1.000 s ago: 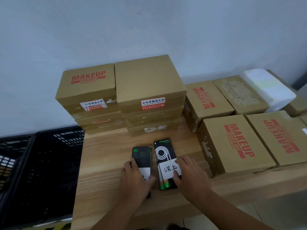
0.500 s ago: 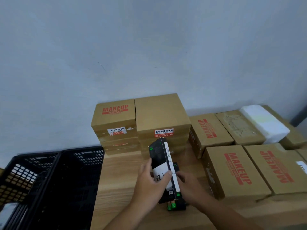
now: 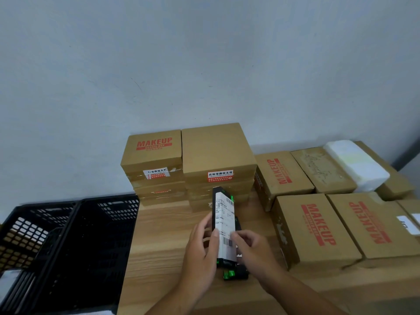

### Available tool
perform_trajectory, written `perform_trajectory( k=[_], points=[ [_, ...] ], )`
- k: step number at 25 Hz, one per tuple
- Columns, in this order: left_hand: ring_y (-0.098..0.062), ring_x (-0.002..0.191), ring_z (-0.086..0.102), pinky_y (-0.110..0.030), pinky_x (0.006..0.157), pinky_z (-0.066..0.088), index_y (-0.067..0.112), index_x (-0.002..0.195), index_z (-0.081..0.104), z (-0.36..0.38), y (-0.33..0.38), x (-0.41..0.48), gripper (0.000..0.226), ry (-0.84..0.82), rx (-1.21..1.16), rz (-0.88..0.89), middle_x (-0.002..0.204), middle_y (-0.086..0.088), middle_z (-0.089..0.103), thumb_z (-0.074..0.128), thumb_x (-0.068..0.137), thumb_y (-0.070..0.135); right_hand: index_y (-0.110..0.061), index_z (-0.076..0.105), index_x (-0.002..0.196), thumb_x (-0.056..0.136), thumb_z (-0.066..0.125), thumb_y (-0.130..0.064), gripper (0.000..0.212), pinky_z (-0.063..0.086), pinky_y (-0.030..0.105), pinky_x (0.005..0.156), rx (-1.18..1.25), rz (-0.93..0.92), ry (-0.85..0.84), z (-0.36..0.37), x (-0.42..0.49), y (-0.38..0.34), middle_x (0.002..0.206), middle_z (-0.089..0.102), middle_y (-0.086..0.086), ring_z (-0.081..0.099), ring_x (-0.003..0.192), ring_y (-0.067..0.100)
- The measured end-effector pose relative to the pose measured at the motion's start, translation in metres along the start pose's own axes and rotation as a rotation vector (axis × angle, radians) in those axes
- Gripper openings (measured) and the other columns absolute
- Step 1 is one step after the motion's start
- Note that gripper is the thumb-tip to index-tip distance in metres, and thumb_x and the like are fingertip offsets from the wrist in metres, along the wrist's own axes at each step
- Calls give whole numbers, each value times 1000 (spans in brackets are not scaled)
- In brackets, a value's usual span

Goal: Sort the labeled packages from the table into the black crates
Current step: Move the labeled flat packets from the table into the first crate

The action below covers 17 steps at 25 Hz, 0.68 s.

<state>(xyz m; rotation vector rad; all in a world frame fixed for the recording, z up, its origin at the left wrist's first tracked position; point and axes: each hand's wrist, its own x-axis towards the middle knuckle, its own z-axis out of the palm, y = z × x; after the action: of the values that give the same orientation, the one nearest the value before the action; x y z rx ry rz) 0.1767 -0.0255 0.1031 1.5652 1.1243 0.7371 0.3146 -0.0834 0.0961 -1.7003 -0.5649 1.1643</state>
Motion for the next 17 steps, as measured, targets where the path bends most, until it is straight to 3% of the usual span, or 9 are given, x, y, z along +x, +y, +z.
perform_trajectory(
  k=[5,9,13,17],
  points=[
    [18,110,54,-6,71,52,35,145,51,0,-4,4,39,63,83,30,131,24,52,49,107,29,-29,70,104,97,67,-27,8,65,32,69,-67,-112,55,-10,5,5,101,75,-10,73,89,9],
    [21,113,50,-4,74,49,35,146,52,-8,-12,1,39,109,146,25,126,26,52,44,108,35,-34,73,101,95,70,-21,14,65,38,72,-79,-146,28,-6,7,9,96,76,-14,72,92,9],
    [16,104,58,-13,65,56,35,144,53,-27,-25,-8,38,164,143,-26,119,17,50,47,106,36,-38,75,101,94,72,-18,21,65,38,72,-102,-175,-44,12,6,11,94,76,-21,72,92,2],
    [9,100,58,-16,65,56,28,140,59,-57,-43,-17,34,247,176,-57,115,13,50,50,107,29,-38,73,102,92,74,-15,25,64,33,75,-166,-210,-86,40,2,13,93,75,-27,70,94,-3]
  ],
)
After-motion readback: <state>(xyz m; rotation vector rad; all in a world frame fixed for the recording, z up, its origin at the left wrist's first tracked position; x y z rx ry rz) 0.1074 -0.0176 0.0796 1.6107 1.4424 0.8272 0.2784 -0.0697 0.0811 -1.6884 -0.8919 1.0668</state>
